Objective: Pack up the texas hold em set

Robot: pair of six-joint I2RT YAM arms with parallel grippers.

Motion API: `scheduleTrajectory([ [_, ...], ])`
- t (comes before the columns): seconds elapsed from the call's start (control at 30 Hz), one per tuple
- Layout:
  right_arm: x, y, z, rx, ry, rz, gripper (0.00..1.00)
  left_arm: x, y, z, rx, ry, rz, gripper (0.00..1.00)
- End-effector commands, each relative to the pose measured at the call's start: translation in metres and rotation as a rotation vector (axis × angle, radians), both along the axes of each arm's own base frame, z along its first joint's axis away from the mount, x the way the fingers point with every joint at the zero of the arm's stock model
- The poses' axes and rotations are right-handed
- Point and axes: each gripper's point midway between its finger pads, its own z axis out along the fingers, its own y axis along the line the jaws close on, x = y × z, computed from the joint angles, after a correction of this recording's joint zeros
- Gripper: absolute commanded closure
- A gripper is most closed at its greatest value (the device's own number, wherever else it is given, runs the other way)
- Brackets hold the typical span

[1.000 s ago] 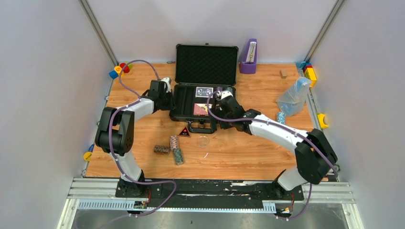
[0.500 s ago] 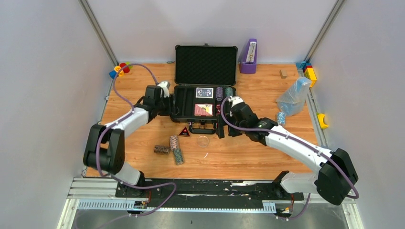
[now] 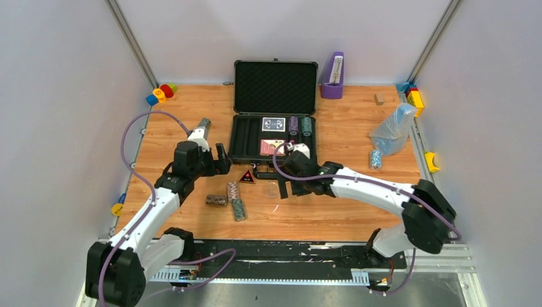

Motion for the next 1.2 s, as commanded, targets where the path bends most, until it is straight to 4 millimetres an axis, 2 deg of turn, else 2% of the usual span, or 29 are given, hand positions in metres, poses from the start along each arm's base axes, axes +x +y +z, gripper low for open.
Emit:
scheduleTrajectory([
  [0.0, 0.005, 0.027, -0.003, -0.056, -0.012, -0.019, 0.00, -0.013, 0.005, -0.001, -0.006, -0.030, 0.021, 0.00],
  [0.23, 0.005, 0.068, -0.030, -0.181, -0.007, 0.006, 0.00, -0.026, 0.003, -0.004, -0.043, -0.094, -0.003, 0.00],
  [0.3, 0.005, 0.074, -0.037, -0.190, 0.009, 0.007, 0.00, -0.028, 0.004, -0.006, -0.052, -0.117, -0.001, 0.01],
  [0.33, 0.005, 0.077, -0.040, -0.191, 0.018, 0.007, 0.00, -0.028, 0.004, -0.001, -0.056, -0.141, 0.003, 0.01],
  [0.5, 0.006, 0.082, -0.051, -0.201, 0.039, 0.007, 0.03, -0.032, 0.009, 0.000, -0.071, -0.172, 0.032, 0.01],
  [0.87, 0.019, 0.094, -0.063, -0.205, 0.048, 0.001, 0.17, -0.034, 0.012, 0.004, -0.086, -0.202, 0.056, 0.01],
  [1.17, 0.025, 0.090, -0.071, -0.182, 0.080, -0.009, 0.22, -0.034, 0.011, 0.003, -0.087, -0.202, 0.052, 0.01],
])
